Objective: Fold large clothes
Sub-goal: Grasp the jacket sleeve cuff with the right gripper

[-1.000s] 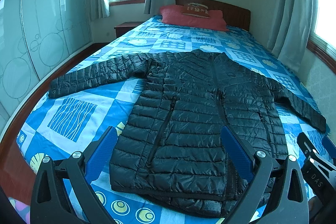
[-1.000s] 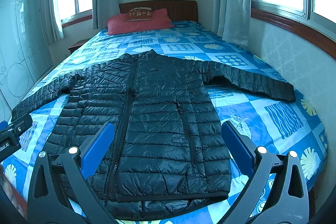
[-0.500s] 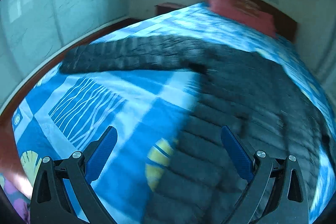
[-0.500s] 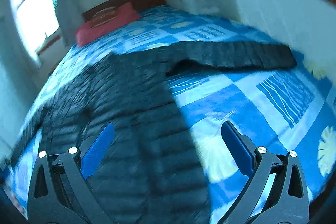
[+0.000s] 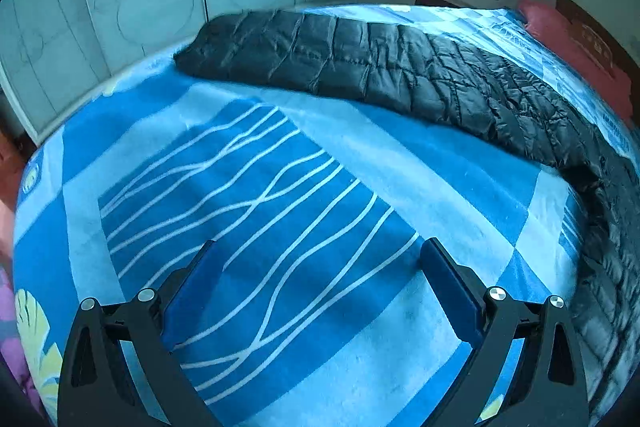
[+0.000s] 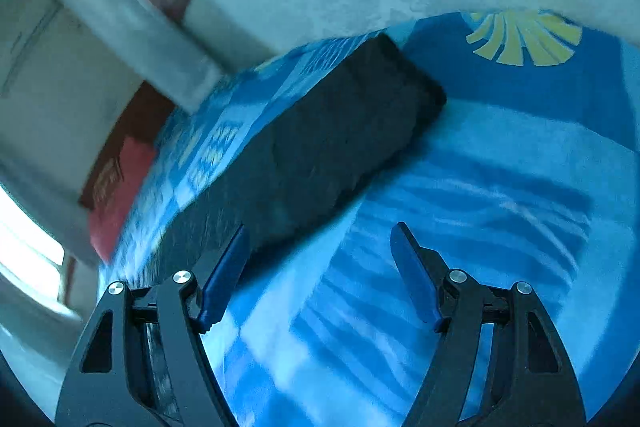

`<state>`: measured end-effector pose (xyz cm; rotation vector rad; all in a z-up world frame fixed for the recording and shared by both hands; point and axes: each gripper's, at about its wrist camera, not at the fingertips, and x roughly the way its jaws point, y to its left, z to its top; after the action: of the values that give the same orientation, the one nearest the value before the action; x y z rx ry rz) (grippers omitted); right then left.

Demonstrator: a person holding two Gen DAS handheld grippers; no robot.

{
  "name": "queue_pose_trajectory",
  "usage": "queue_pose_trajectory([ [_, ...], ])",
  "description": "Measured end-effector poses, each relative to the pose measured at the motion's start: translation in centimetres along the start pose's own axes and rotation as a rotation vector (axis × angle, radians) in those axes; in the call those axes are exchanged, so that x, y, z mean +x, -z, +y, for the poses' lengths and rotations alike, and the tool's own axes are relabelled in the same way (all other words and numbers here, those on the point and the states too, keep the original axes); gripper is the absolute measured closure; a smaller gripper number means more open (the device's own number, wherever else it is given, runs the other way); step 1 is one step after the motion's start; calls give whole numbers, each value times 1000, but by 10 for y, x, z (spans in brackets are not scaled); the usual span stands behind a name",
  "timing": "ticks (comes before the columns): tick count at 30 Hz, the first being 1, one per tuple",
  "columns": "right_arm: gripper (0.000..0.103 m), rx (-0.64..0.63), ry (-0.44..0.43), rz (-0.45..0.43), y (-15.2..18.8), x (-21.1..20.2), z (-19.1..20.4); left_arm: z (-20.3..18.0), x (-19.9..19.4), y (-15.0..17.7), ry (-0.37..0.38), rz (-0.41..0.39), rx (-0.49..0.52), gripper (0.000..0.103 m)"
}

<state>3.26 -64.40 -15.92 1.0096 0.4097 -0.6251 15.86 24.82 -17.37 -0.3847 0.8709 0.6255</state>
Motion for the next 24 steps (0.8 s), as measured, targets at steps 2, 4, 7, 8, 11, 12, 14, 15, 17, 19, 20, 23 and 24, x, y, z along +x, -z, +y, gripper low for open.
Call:
queue_pose_trajectory([
  [2, 30, 44, -12, -5, -9, 14, -9, 1, 0, 2, 2, -8, -10, 5],
  [4, 30, 93, -31, -20, -17, 26, -18, 3, -3, 4, 7, -15, -17, 5],
  [7, 28, 102, -50, -83, -25, 32, -21, 1, -1, 5, 3, -22, -15, 5],
  [8, 25, 90, -48, -96, -27, 34, -19, 1, -1, 6, -3, -24, -12, 5],
  [11, 26, 62, -32, -130, -35, 43, -16, -4, 4, 5, -20, -27, 0, 5],
  [12, 29, 47, -15, -142, -36, 44, -15, -5, 5, 5, -26, -28, 4, 5],
  [14, 65, 36, 9, -142, -37, 48, -17, -6, 5, 5, -32, -29, 8, 5],
  [15, 73, 53, 14, -128, -39, 53, -22, -6, 5, 6, -32, -30, 8, 5],
  [17, 91, 73, 7, -126, -41, 54, -26, -7, 7, 5, -38, -30, 12, 5],
  [19, 95, 35, 10, -143, -39, 47, -15, -8, 7, 6, -43, -31, 15, 5],
  [20, 95, 3, 10, -160, -38, 42, -5, -8, 8, 5, -46, -31, 17, 4],
  [23, 96, -88, -16, -192, -28, 25, 28, -8, 9, 6, -50, -32, 20, 4],
  [24, 96, -114, -30, -199, -24, 21, 41, -8, 9, 7, -51, -33, 20, 4],
])
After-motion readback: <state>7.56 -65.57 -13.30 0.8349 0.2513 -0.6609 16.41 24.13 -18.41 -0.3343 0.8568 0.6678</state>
